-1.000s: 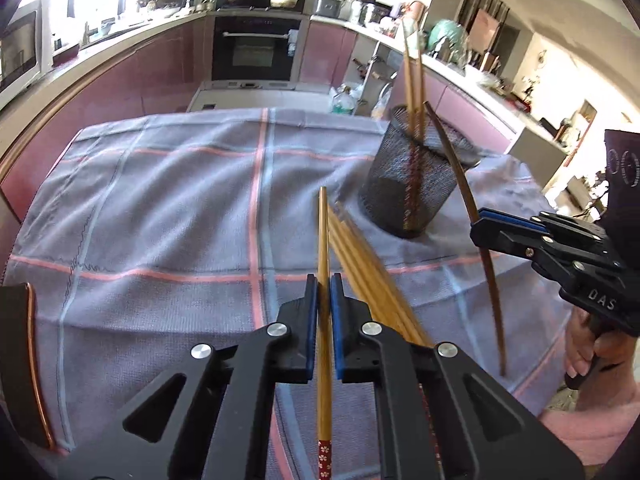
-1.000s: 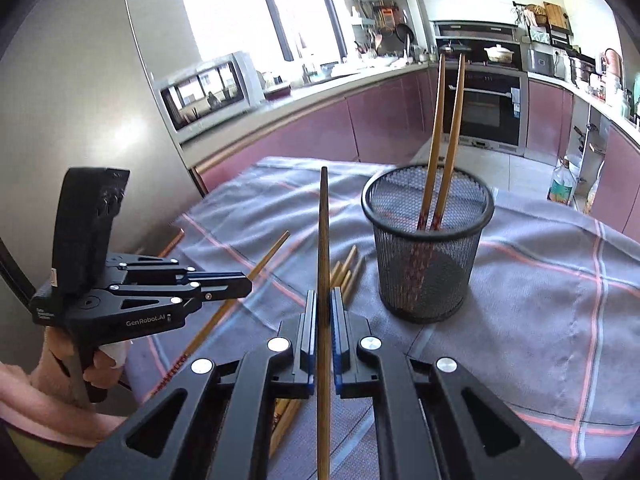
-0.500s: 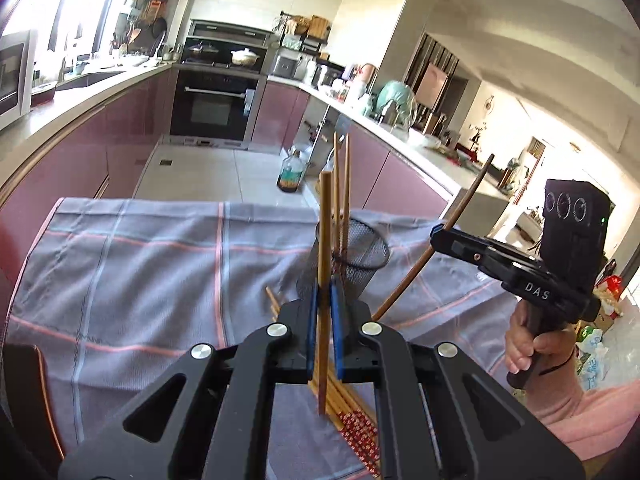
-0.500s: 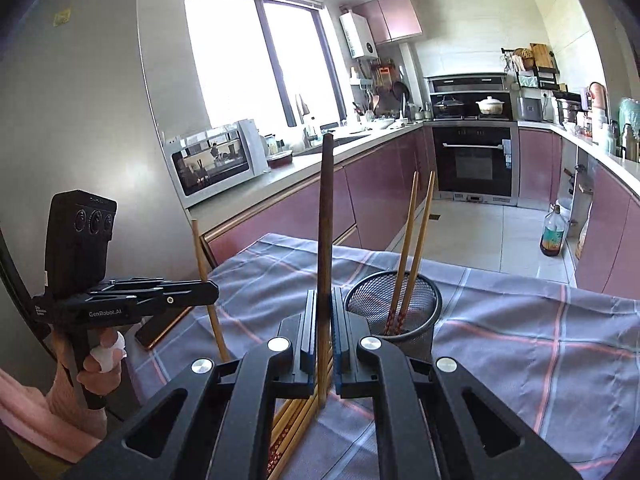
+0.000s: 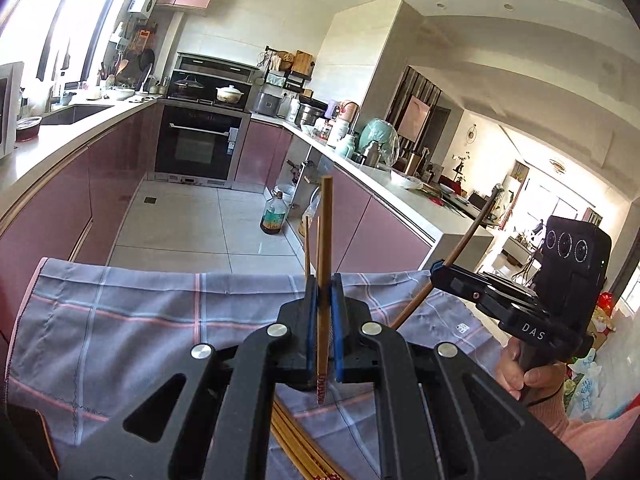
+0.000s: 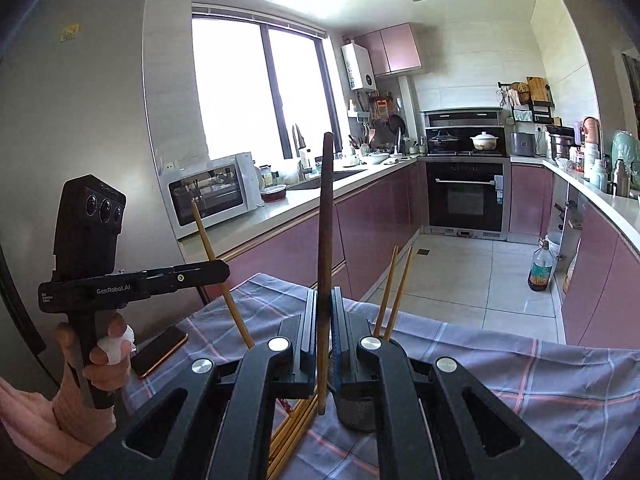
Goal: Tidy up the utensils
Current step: 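Lift the chopstick upright and move it over the mesh cup with the right gripper, then drop the chopstick into the mesh cup by opening the right gripper, then lower the right gripper to the pile and grasp one more chopstick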
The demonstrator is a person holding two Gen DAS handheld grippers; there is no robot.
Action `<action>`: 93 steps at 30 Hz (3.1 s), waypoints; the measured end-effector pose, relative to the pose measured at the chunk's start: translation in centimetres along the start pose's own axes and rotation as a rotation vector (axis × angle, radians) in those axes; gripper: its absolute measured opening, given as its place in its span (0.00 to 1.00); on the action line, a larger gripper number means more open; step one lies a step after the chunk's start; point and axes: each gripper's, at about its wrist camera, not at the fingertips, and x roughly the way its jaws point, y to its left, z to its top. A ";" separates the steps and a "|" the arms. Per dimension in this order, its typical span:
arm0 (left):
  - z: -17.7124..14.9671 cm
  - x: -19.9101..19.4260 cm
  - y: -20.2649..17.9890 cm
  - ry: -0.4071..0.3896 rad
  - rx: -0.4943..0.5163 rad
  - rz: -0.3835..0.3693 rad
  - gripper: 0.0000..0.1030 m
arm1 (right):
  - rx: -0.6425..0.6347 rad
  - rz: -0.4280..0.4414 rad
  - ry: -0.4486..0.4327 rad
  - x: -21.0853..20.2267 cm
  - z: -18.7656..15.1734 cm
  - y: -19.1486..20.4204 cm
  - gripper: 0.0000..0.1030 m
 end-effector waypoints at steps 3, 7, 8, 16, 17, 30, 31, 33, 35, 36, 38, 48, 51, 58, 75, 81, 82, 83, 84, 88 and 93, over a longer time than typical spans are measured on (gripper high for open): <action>1.3 0.4 -0.4 -0.012 0.012 -0.004 0.07 | -0.008 -0.007 -0.018 -0.3 0.6 0.0 0.05; 2.8 0.7 -1.0 -0.036 0.028 -0.006 0.07 | -0.006 -0.019 -0.045 -0.6 1.6 -0.7 0.05; 3.1 0.8 -1.2 -0.043 0.033 -0.002 0.07 | -0.003 -0.025 -0.053 -0.6 1.8 -0.9 0.05; 4.8 2.1 -1.9 -0.037 0.048 0.038 0.07 | 0.004 -0.052 -0.027 0.7 1.9 -2.3 0.05; 4.8 2.4 -1.9 -0.028 0.048 0.042 0.07 | 0.006 -0.053 -0.018 1.1 1.8 -2.4 0.05; 3.1 8.4 -1.6 0.168 0.078 0.074 0.07 | 0.036 -0.064 0.174 5.5 -0.5 -3.3 0.05; 2.9 8.9 -1.6 0.182 0.087 0.074 0.07 | 0.040 -0.061 0.194 5.9 -0.7 -3.4 0.05; 2.5 9.6 -1.6 0.209 0.101 0.076 0.07 | 0.045 -0.056 0.228 6.5 -0.9 -3.7 0.05; 2.3 10.4 -1.3 0.234 0.112 0.084 0.07 | 0.058 -0.053 0.259 7.2 -1.1 -3.9 0.05; 2.2 10.7 -1.3 0.245 0.115 0.082 0.07 | 0.064 -0.051 0.272 7.5 -1.2 -4.0 0.05; 2.1 11.4 -0.9 0.262 0.113 0.084 0.07 | 0.074 -0.051 0.290 8.1 -1.4 -4.2 0.05; 2.9 14.3 0.0 0.286 0.084 0.109 0.08 | 0.121 -0.077 0.299 9.8 -1.1 -5.2 0.08; 2.6 15.2 0.5 0.298 0.062 0.119 0.08 | 0.131 -0.074 0.288 9.7 -1.2 -5.6 0.09; 1.2 14.9 1.5 0.277 0.042 0.139 0.10 | 0.123 -0.066 0.260 8.6 -1.9 -5.3 0.21; -5.5 7.6 2.0 0.199 0.093 0.257 0.33 | 0.068 0.081 0.282 5.3 -6.6 -0.2 0.32; -10.1 7.1 3.1 0.286 0.066 0.261 0.33 | 0.114 0.101 0.413 7.4 -10.4 0.4 0.32; -10.7 7.2 3.3 0.299 0.060 0.262 0.33 | 0.118 0.098 0.428 7.7 -10.9 0.5 0.32; -11.4 7.1 3.5 0.310 0.056 0.261 0.33 | 0.124 0.099 0.445 8.0 -11.4 0.6 0.32; -12.1 7.0 3.6 0.319 0.049 0.258 0.33 | 0.123 0.098 0.457 8.3 -11.7 0.8 0.32; -14.2 7.0 3.8 0.357 0.028 0.246 0.33 | 0.129 0.086 0.493 9.1 -13.1 1.4 0.32; -15.9 7.4 3.5 0.406 0.025 0.233 0.33 | 0.116 0.068 0.530 9.9 -14.3 2.4 0.32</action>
